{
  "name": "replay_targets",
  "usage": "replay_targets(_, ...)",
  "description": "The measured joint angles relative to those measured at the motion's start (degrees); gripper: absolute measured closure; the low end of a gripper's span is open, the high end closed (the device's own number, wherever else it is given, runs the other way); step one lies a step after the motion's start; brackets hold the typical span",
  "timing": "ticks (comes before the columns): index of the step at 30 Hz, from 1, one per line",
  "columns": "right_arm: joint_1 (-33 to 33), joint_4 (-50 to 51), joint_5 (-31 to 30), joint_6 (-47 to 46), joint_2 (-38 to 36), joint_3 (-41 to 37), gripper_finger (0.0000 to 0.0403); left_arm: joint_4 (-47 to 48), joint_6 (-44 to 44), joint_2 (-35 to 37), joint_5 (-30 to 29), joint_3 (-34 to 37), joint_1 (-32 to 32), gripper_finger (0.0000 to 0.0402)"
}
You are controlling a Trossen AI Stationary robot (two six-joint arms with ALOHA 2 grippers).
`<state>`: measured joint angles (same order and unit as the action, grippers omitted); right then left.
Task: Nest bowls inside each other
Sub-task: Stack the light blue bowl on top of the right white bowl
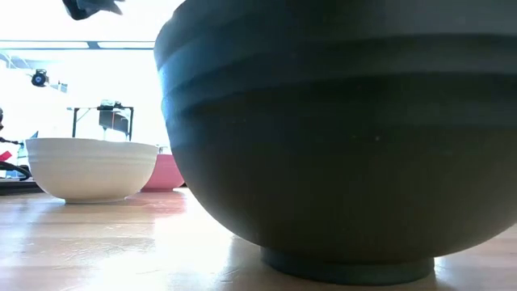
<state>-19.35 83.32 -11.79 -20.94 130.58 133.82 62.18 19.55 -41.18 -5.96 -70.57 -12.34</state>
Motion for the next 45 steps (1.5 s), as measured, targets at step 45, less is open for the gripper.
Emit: replay_targets(45, 2.60, -2.81, 8.09, 3.99, 2.25, -9.25, 0.0390, 0.52, -0.44, 4.45, 0.05, 0.15, -0.02, 0.0277)
